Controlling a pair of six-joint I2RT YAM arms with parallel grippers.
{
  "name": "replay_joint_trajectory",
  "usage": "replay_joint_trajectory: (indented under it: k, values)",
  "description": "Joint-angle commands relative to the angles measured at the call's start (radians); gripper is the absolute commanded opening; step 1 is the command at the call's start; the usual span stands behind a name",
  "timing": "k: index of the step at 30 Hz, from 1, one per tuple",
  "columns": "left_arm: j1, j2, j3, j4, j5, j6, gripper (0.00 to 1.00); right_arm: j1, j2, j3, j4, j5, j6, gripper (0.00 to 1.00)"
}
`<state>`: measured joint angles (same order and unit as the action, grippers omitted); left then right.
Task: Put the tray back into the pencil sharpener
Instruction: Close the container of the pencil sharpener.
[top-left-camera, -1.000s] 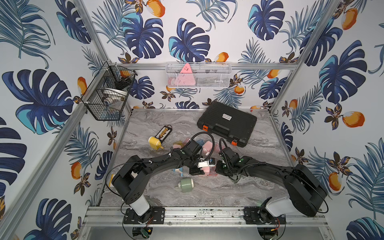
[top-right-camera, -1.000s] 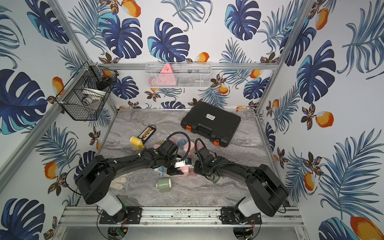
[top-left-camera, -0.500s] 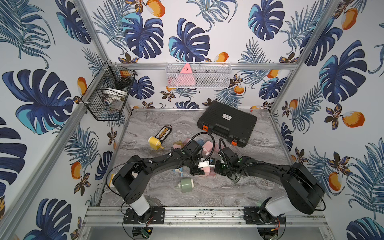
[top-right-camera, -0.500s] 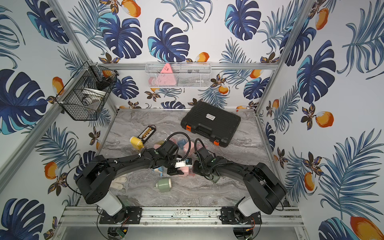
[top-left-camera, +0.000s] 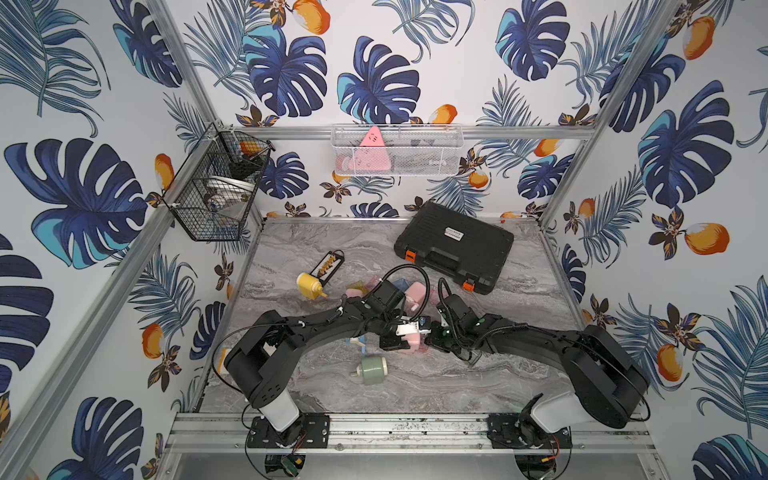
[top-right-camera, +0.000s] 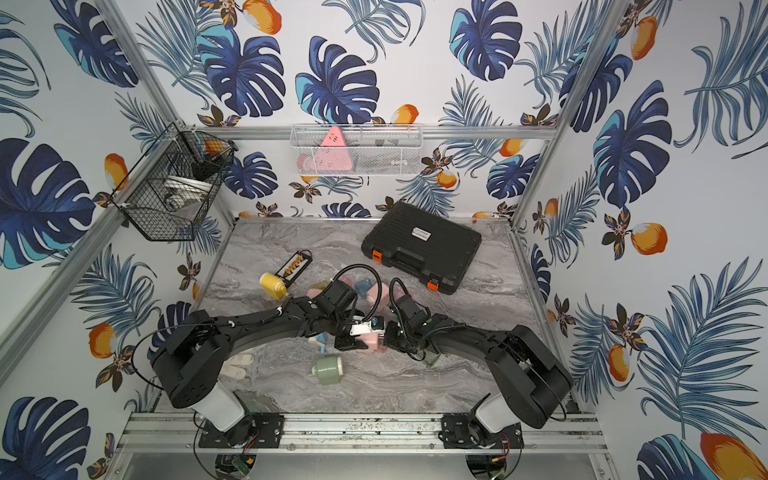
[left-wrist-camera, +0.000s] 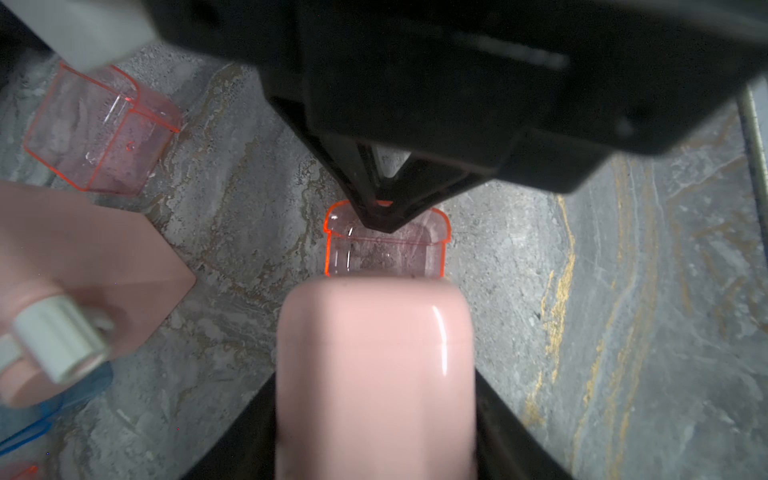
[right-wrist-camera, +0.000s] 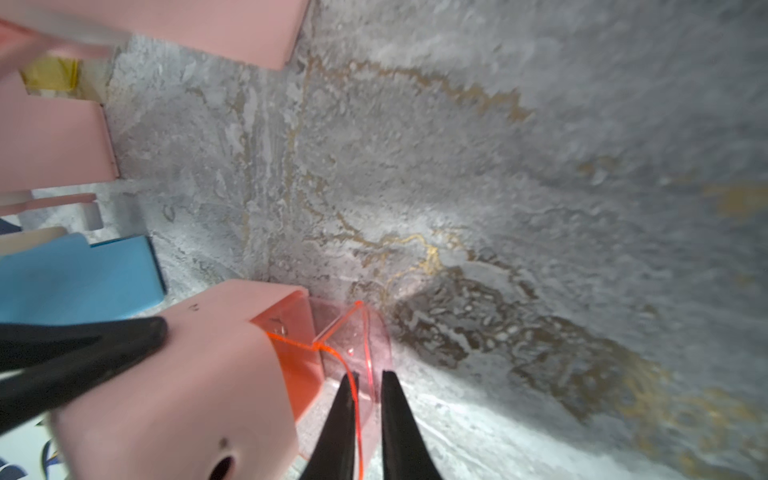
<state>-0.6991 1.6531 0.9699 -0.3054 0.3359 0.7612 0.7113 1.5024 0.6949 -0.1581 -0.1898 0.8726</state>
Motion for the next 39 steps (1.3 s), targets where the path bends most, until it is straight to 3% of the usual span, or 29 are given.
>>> replay_joint_trajectory:
  k: [1,12,21,39]
  values:
    - [-0.002,0.005,-0.013,-0.047,-0.043,0.024,0.61,-0.005,0.001,-0.004,0.09,-0.052,0.032,0.15]
    - [-0.002,0.004,-0.022,-0.042,-0.044,0.023,0.61,-0.113,-0.127,-0.104,0.033,-0.014,0.03,0.26]
    - [-0.005,-0.001,-0.026,-0.04,-0.047,0.021,0.6,-0.111,-0.029,-0.063,0.1,-0.101,0.019,0.07]
    - [-0.007,-0.006,-0.029,-0.043,-0.051,0.024,0.6,-0.094,0.082,-0.046,0.251,-0.263,0.044,0.04]
